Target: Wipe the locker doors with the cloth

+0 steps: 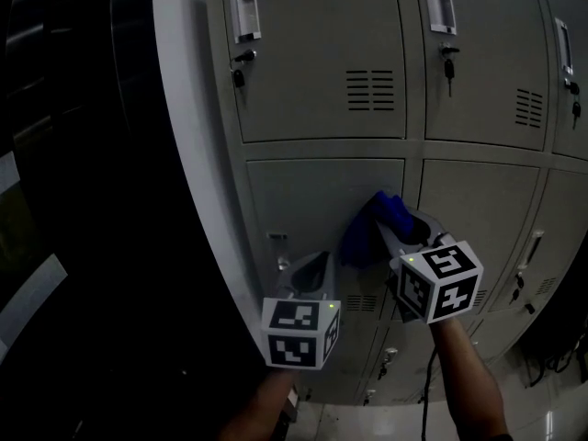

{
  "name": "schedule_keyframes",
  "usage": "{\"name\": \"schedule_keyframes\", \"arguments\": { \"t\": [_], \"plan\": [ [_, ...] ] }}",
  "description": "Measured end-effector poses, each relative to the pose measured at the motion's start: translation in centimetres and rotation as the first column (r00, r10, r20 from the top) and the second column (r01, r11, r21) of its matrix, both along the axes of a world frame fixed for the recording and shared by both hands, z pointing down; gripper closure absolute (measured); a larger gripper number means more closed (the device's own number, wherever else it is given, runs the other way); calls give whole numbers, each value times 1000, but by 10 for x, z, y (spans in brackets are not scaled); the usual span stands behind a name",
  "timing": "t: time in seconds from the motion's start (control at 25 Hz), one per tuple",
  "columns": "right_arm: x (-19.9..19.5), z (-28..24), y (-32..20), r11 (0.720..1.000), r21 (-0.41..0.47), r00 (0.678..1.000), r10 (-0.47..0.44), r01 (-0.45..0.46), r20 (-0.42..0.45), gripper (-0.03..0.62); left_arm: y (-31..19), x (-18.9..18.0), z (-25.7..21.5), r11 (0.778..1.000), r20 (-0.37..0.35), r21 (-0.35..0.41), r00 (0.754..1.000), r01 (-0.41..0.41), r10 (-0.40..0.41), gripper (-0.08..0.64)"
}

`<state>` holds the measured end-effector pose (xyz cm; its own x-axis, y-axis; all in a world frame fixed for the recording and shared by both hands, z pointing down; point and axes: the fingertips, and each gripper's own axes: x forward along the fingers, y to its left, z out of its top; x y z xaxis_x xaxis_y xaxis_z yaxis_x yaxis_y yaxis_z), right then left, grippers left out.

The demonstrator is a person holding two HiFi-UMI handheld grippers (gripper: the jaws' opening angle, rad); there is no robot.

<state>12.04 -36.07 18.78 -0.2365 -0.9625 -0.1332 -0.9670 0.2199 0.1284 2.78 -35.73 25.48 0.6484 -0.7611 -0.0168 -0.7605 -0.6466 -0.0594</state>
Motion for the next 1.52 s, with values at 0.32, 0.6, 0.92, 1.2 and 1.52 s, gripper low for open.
{"name": "schedule_keyframes", "arguments": {
  "t": [0.32,0.6,0.92,1.2,1.52],
  "plan": [
    [-33,-19,12,997,52,998,-62,63,-25,502,-5,-24,-10,998,-10,25,999,50,-49,558],
    [-111,-44,-6,971,73,974,-225,227,-41,502,-11,-75,-26,987,-20,56,988,152,-151,558],
    [-183,-54,-52,948,62,949,-305,311,-83,502,-11,-119,-26,973,-18,55,975,223,-222,558],
    [-200,-60,-66,946,61,946,-313,318,-85,502,-10,-127,-29,971,-7,67,973,230,-231,558],
    [-164,-60,-54,956,72,958,-281,284,-56,502,-12,-96,-24,983,-2,58,985,175,-175,558]
  ]
}}
